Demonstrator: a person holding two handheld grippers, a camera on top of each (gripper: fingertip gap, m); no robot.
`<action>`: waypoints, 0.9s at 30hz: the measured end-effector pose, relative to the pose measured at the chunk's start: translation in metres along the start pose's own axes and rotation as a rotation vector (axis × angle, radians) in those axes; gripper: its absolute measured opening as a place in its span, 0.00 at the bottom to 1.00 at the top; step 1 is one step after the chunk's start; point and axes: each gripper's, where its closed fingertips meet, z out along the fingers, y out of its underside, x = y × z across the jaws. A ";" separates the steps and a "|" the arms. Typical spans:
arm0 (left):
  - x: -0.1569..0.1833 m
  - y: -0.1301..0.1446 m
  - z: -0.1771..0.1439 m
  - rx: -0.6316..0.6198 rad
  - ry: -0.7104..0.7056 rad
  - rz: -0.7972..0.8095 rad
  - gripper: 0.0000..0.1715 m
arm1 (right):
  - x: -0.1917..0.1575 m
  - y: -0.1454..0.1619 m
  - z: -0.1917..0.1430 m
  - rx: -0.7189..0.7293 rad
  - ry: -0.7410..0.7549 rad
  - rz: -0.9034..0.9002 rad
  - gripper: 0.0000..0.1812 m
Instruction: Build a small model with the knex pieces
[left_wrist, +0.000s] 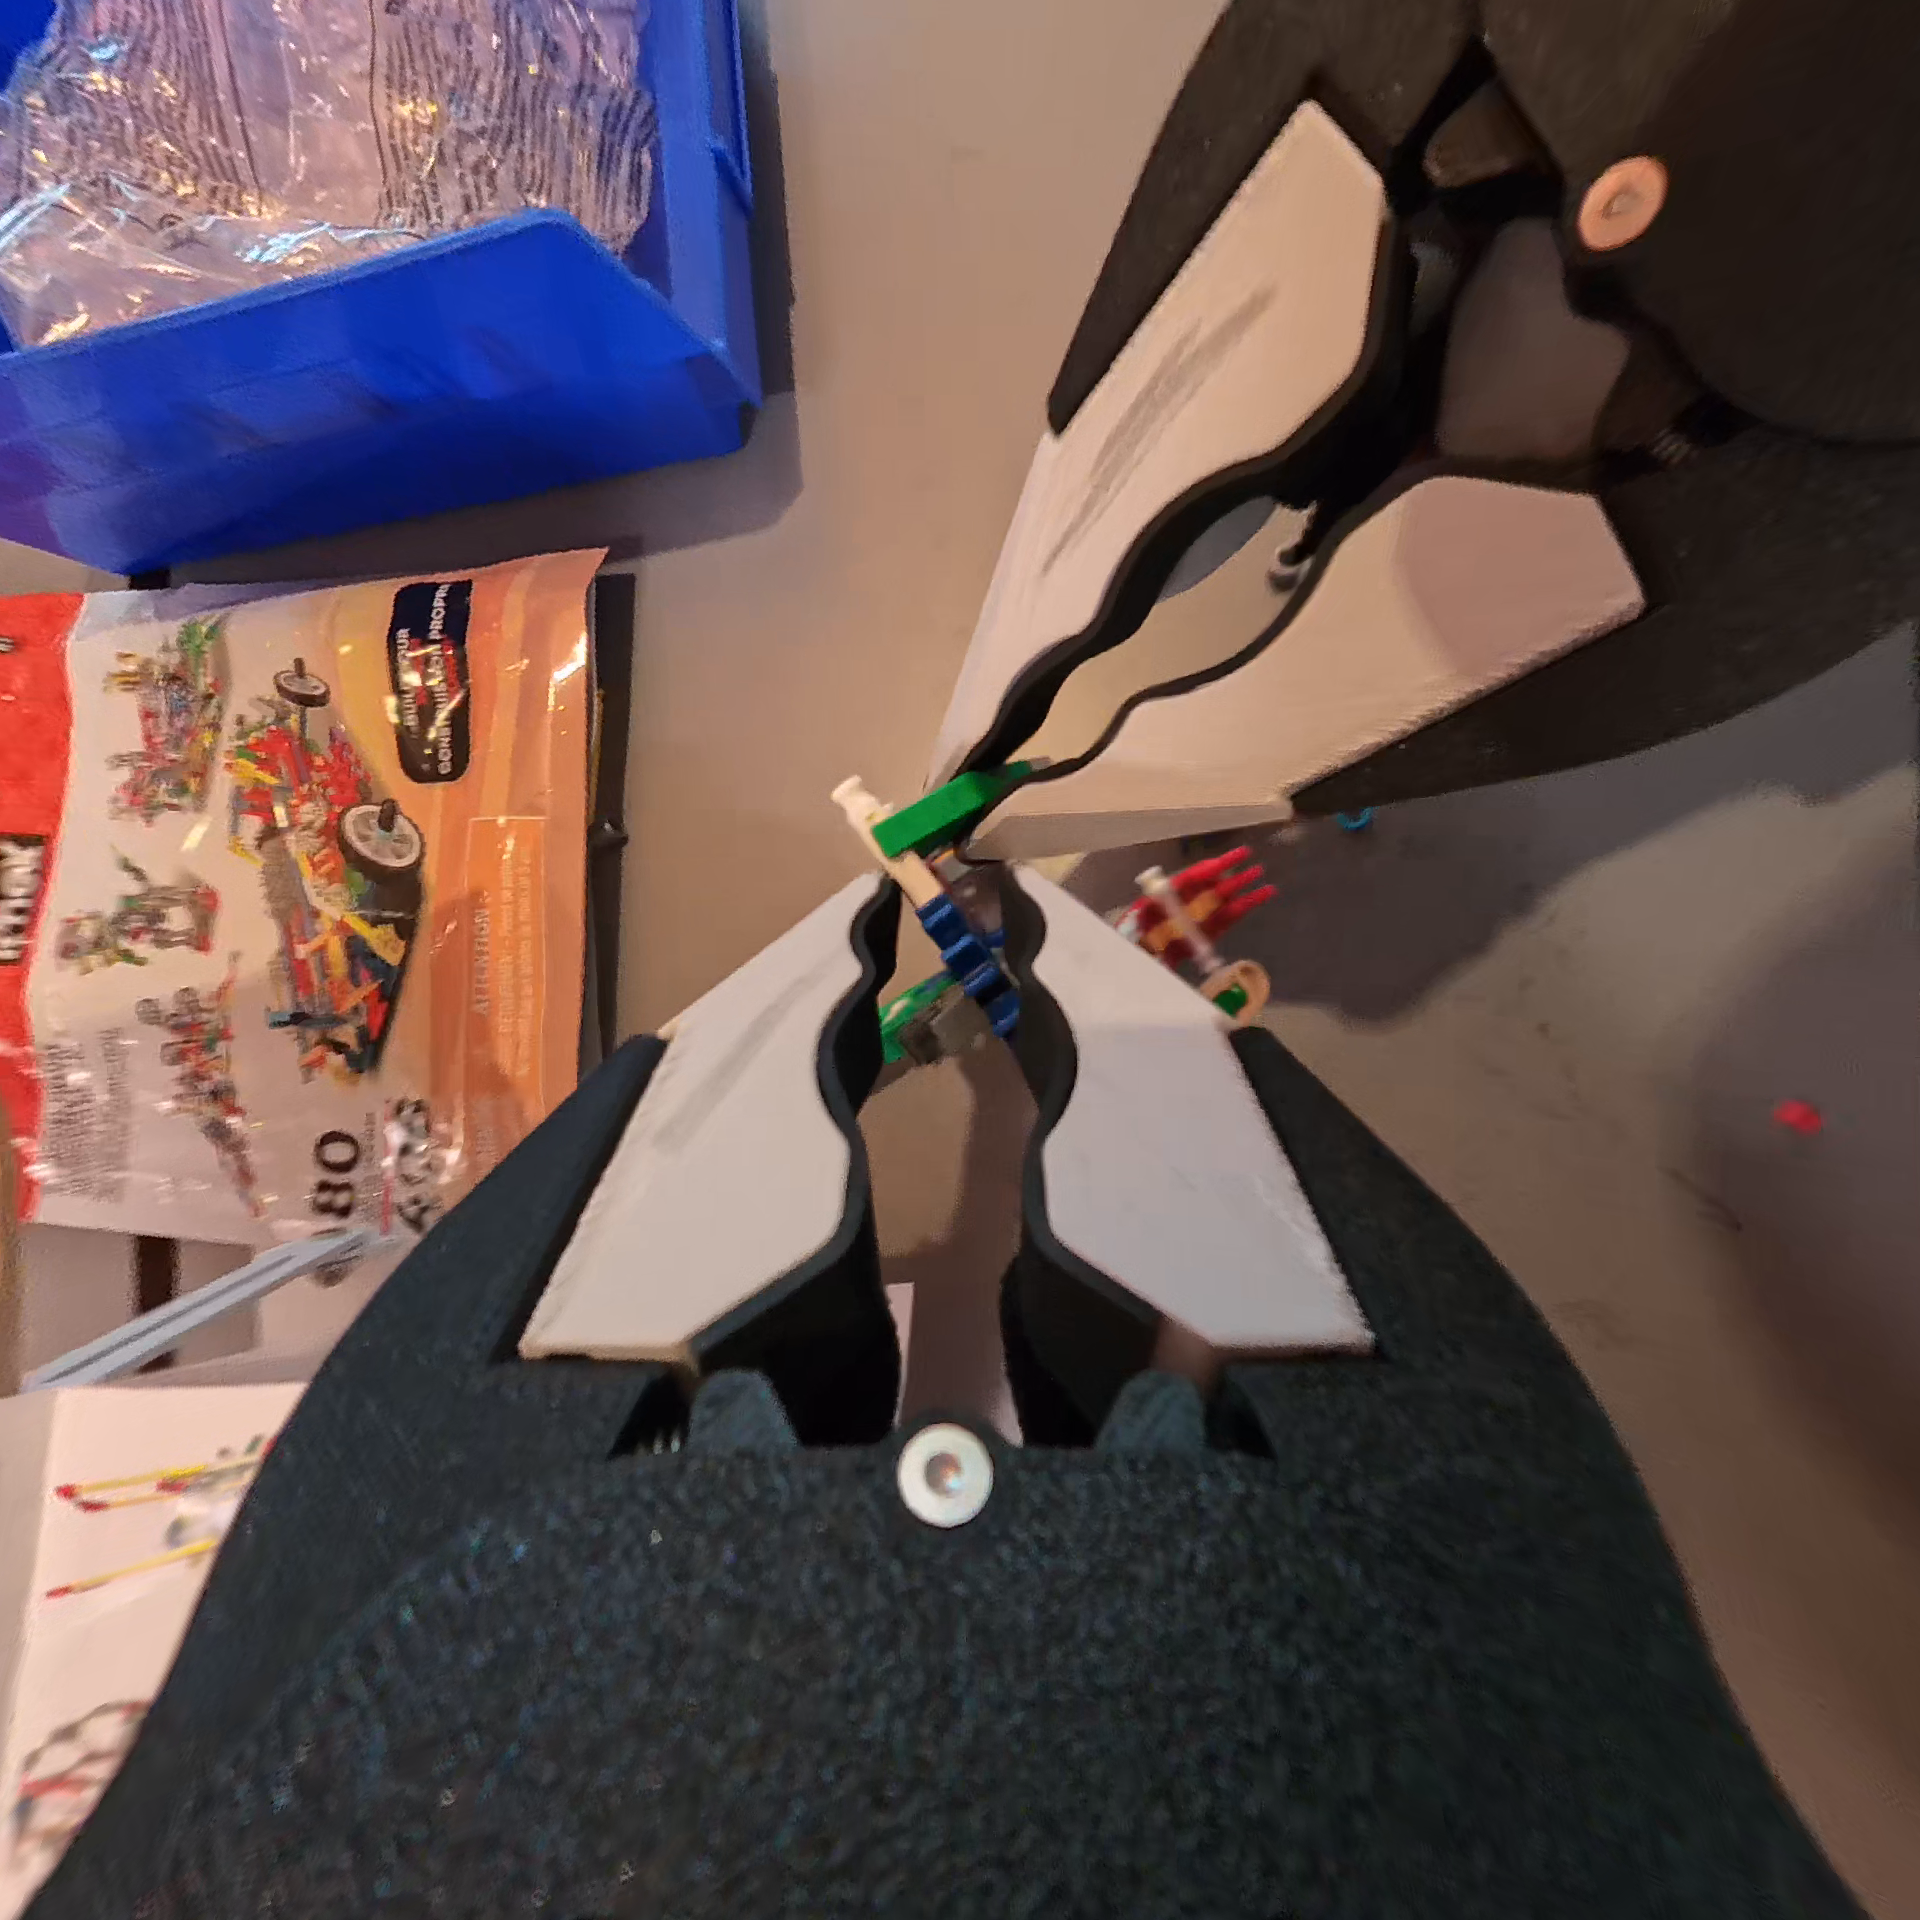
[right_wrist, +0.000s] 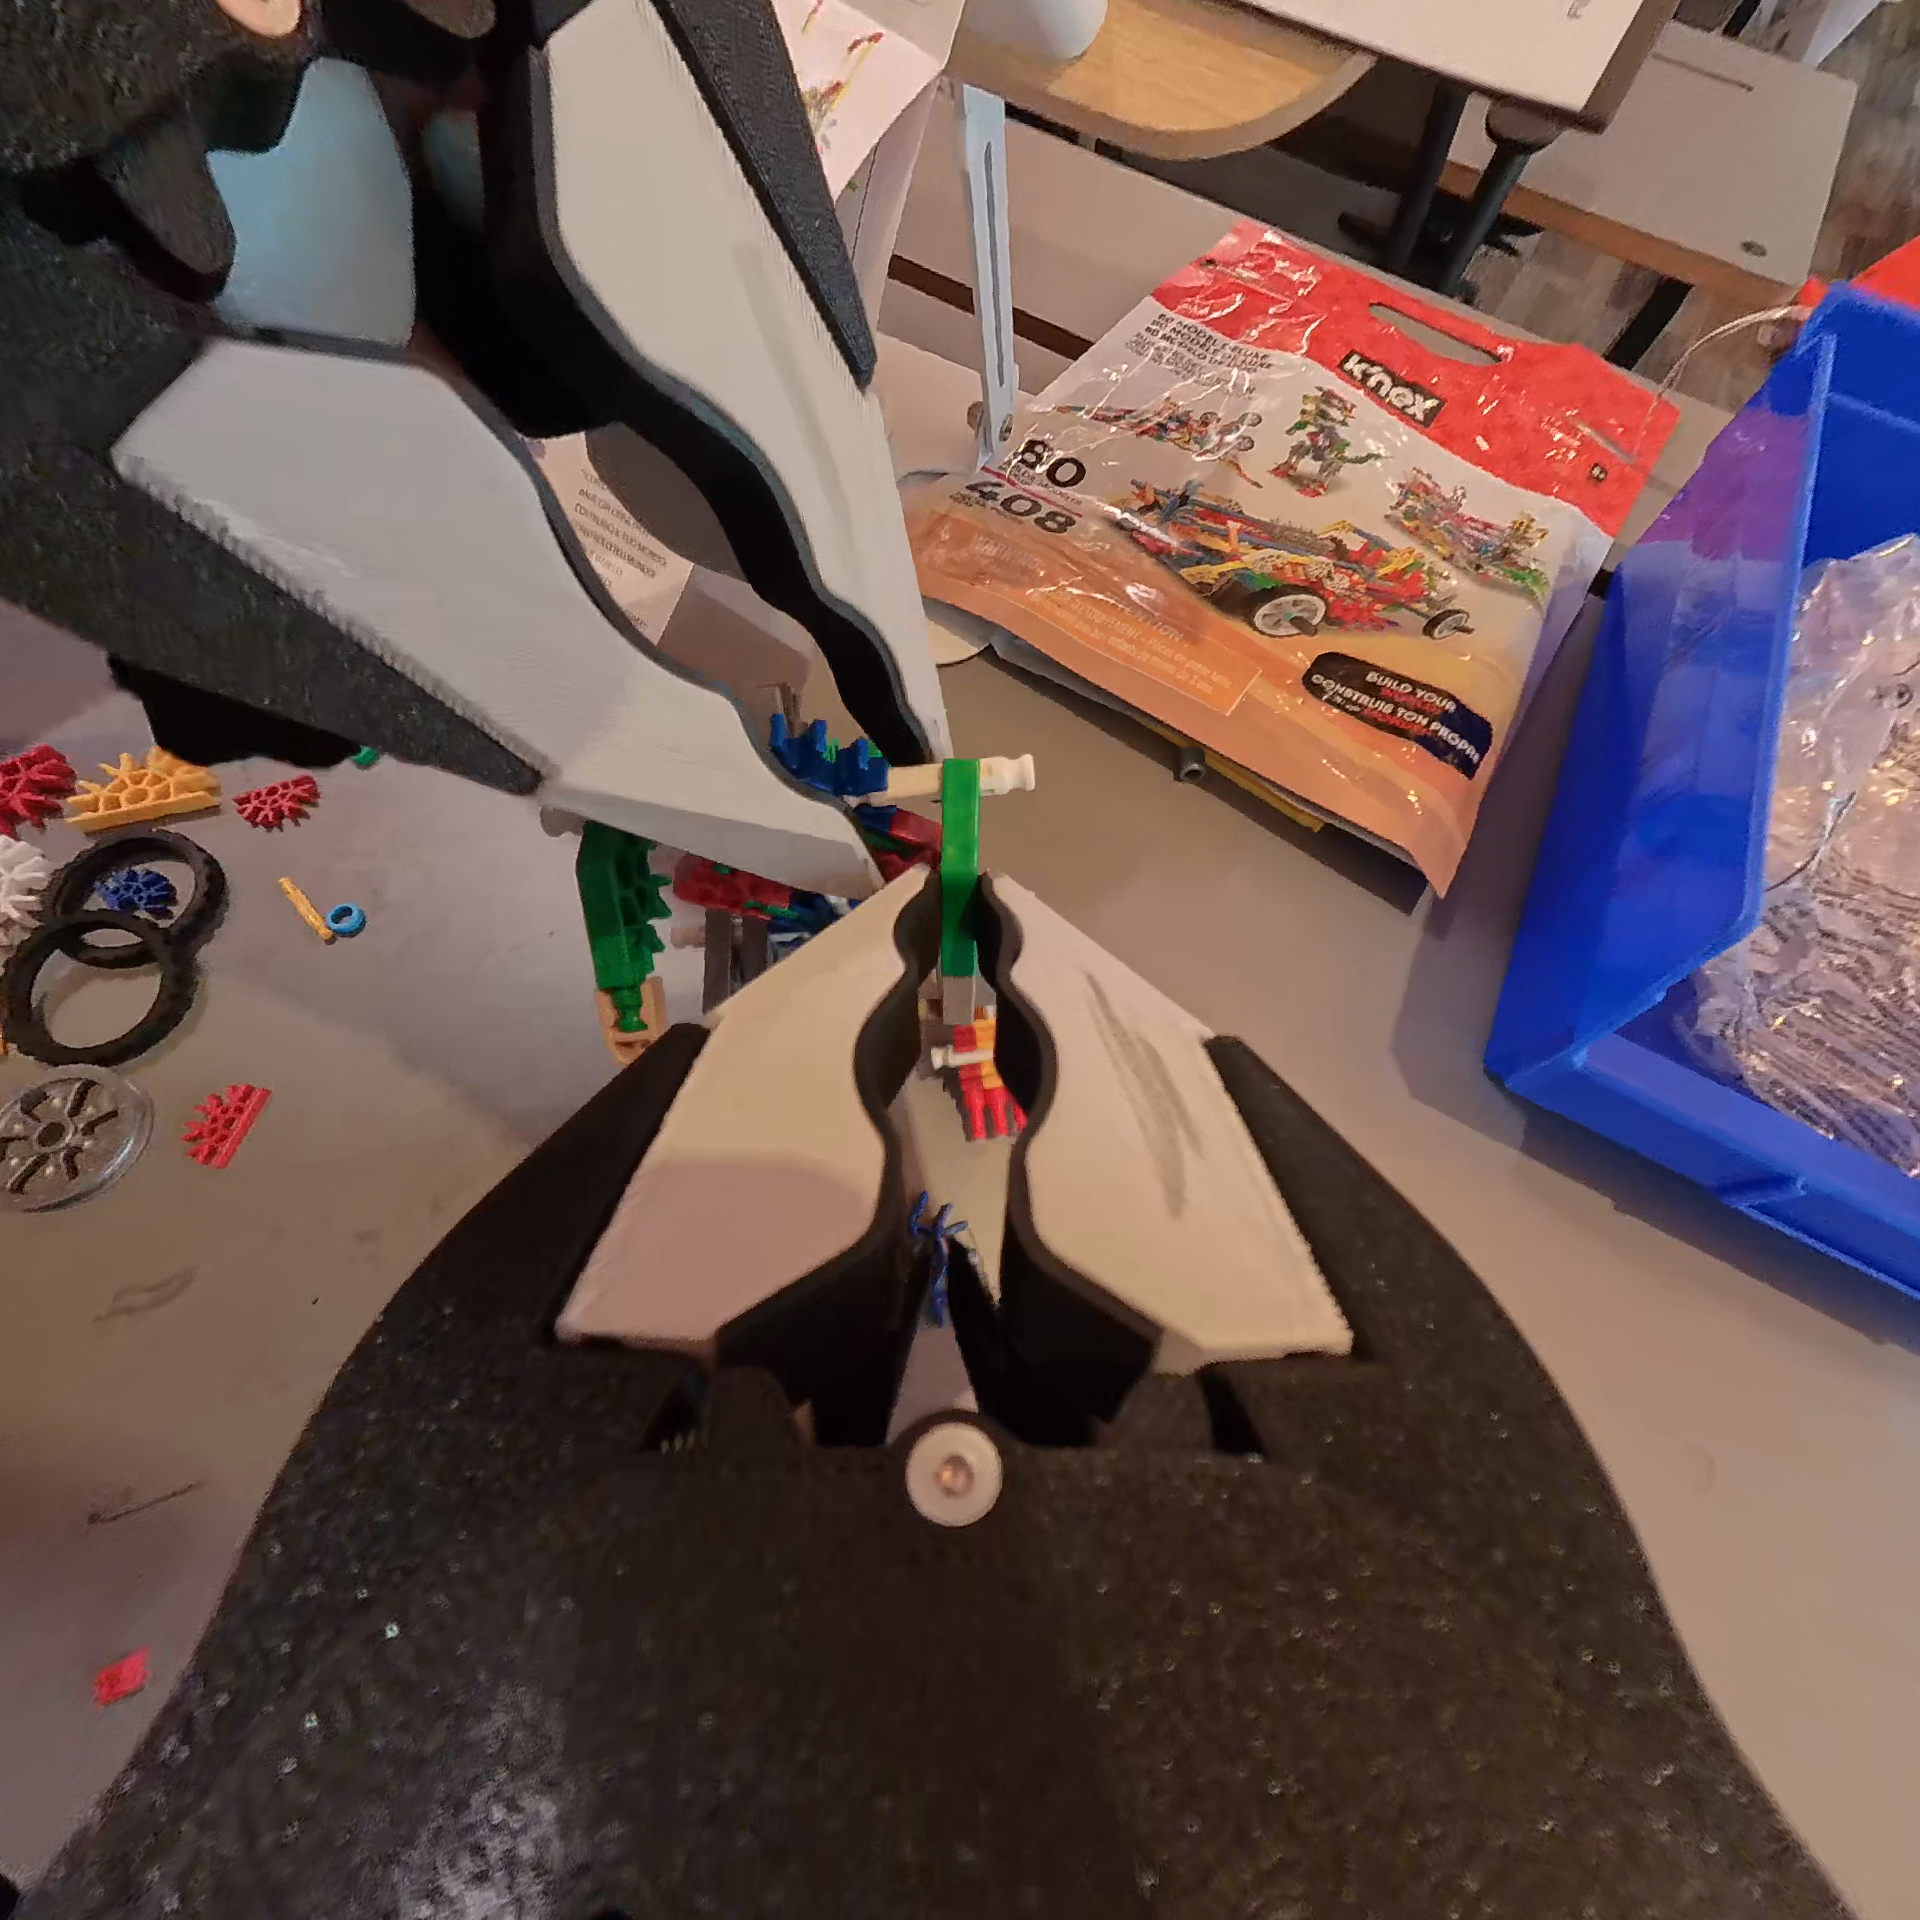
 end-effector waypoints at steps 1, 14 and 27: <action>0.001 -0.001 -0.001 0.024 0.026 -0.033 0.11 | 0.000 -0.001 0.000 0.004 0.009 -0.012 0.02; 0.008 0.007 -0.018 0.155 0.062 -0.111 0.12 | -0.012 -0.009 0.001 0.092 0.176 -0.316 0.03; 0.016 0.036 -0.016 0.172 0.005 -0.094 0.05 | -0.037 0.003 0.011 0.072 0.163 -0.511 0.03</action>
